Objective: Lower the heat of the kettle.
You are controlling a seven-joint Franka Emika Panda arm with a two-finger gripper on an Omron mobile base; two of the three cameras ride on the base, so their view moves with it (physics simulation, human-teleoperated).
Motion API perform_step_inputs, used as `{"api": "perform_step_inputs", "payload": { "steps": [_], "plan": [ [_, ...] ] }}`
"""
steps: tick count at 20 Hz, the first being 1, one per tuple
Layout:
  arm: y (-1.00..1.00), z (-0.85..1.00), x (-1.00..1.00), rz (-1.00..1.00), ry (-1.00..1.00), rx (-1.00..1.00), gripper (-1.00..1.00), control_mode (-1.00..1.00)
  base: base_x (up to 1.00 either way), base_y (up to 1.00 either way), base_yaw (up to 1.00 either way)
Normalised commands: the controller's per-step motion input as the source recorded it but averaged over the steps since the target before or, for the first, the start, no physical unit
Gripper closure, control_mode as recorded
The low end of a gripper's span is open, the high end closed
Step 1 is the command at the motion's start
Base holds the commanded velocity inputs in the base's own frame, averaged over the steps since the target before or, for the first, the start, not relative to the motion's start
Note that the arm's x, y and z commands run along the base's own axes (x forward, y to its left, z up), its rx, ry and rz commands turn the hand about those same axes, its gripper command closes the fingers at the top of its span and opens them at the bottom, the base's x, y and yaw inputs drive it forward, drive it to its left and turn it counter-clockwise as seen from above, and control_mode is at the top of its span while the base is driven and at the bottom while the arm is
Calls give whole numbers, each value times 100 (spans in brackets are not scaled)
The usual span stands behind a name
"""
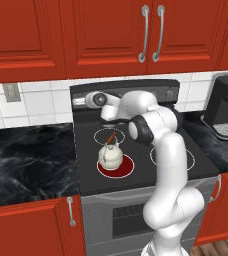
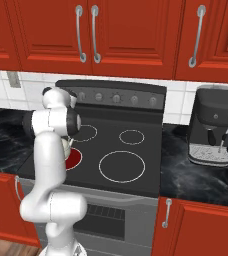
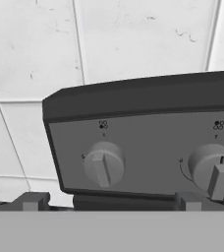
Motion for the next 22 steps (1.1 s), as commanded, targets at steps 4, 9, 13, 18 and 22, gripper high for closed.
{"api": "perform_step_inputs", "payload": {
  "steps": [4, 9, 13, 18, 22],
  "plan": [
    [6, 0, 6, -5, 0, 0, -100, -100, 0, 0, 0],
    [5, 0, 6, -4, 0, 0, -100, -100, 0, 0, 0],
    [0, 0, 2, -1, 0, 0, -100, -100, 0, 0, 0],
    [0, 0, 2, 0, 0, 0, -100, -100, 0, 0, 0],
    [0, 0, 3, 0, 0, 0, -100, -100, 0, 0, 0]
  ]
}}
